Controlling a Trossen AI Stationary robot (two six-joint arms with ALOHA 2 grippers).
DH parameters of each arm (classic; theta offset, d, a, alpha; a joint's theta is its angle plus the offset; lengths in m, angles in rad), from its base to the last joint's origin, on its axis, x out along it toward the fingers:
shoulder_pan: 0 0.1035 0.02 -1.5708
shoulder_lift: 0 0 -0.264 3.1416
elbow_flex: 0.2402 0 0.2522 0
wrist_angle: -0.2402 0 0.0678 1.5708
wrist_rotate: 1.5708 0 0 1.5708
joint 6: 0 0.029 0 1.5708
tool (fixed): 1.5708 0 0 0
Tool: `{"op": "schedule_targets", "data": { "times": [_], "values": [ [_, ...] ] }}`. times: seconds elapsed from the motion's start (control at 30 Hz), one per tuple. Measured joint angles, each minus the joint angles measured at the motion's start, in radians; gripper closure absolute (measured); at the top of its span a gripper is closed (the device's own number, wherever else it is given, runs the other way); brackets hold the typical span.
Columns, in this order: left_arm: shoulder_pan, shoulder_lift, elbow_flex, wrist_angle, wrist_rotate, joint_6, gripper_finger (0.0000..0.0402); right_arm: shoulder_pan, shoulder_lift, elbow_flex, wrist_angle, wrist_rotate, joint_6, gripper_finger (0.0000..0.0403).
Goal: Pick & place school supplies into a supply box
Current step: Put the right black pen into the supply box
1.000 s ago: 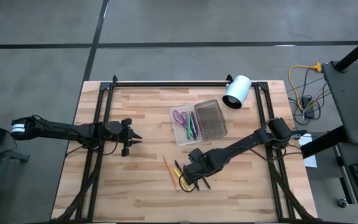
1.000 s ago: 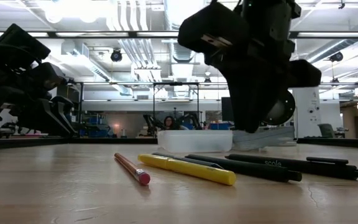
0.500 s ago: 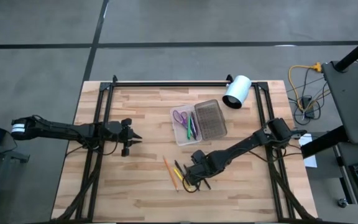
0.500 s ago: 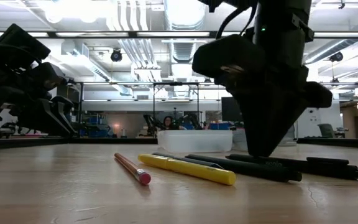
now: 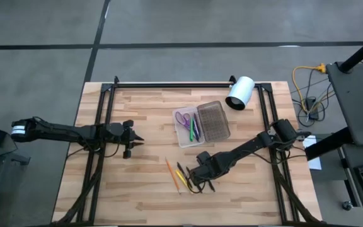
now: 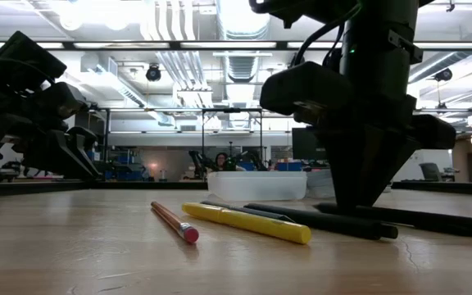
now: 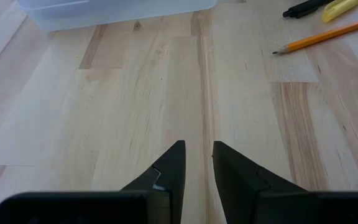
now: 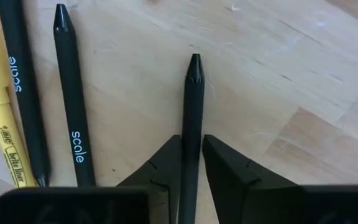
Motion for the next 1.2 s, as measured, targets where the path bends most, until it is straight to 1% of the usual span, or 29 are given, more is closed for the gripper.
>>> {"op": "schedule_targets", "data": {
  "times": [0.07,0.23,0.37,0.53,0.83,1.07,1.2],
  "values": [
    [0.000,0.000,0.000,0.000,0.000,0.000,0.0335,0.000,0.001,0.000,-0.002,-0.003,0.000,0.0346],
    [0.000,0.000,0.000,0.000,0.000,0.000,0.0335,-0.002,0.000,-0.001,-0.002,-0.016,0.029,0.0383],
    [0.000,0.000,0.000,0.000,0.000,0.000,0.0335,-0.011,0.001,0.017,-0.011,-0.033,0.029,0.0385],
    [0.000,0.000,0.000,0.000,0.000,0.000,0.0335,-0.028,0.008,0.060,-0.016,-0.036,-0.020,0.0387],
    [0.000,0.000,0.000,0.000,0.000,0.000,0.0335,-0.076,0.005,0.107,-0.018,0.004,-0.156,0.0389],
    [0.000,0.000,0.000,0.000,0.000,0.000,0.0335,-0.129,-0.003,0.170,-0.012,0.077,-0.264,0.0389],
    [0.000,0.000,0.000,0.000,0.000,0.000,0.0335,-0.164,-0.004,0.206,-0.011,0.080,-0.299,0.0390]
  ]
}}
